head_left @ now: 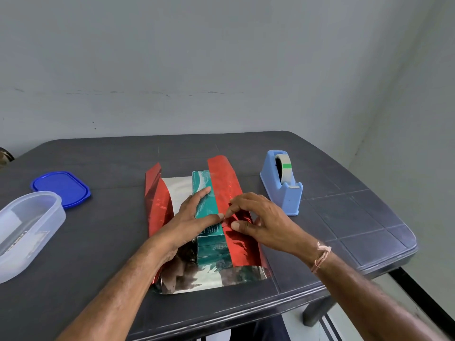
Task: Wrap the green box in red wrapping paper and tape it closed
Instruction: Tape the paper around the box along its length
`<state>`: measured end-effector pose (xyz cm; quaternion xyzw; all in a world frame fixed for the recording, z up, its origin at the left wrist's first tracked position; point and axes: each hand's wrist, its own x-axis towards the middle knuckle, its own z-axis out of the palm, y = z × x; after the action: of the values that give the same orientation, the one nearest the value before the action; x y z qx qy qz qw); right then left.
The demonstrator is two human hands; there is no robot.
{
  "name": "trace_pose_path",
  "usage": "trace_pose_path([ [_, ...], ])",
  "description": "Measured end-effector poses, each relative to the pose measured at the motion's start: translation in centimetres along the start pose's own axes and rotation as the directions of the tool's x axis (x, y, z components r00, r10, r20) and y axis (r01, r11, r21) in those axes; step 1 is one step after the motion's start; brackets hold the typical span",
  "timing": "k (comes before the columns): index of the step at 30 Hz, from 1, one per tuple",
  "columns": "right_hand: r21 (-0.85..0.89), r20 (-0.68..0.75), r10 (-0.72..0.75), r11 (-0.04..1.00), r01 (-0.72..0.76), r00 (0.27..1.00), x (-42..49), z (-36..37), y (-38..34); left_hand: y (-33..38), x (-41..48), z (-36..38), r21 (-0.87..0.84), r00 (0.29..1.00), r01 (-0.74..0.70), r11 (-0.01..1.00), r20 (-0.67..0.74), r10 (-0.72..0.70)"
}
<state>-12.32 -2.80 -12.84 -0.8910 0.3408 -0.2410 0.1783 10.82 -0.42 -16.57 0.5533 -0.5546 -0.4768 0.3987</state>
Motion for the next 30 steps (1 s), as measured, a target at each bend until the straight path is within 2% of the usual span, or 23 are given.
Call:
trace_pose_path([
  [7,0.031,0.065,-0.004,1.0,0.002,0.998,-1.1,-0.1,1.0,0.3,-0.2,0.2,0.007,1.0,0.018,1.0,-0.019,-0.017],
  [12,0.092,0.045,-0.001,0.996,-0.003,0.999,-1.4,-0.1,1.2,0.5,-0.3,0.2,0.031,1.0,0.029,0.999,0.012,-0.029],
  [19,0.022,0.144,-0.017,1.0,0.014,0.989,-2.0,0.4,1.2,0.5,-0.4,0.1,0.027,0.999,0.028,0.999,0.025,-0.028],
  [24,0.112,0.169,0.012,0.993,-0.031,0.985,-1.7,-0.5,0.6,0.6,-0.5,0.1,0.009,0.999,0.028,1.0,0.029,-0.029],
  [30,0.081,0.173,0.021,0.996,-0.035,0.985,-1.9,0.1,0.6,0.8,-0.8,0.2,0.001,1.0,0.015,1.0,0.004,-0.015],
])
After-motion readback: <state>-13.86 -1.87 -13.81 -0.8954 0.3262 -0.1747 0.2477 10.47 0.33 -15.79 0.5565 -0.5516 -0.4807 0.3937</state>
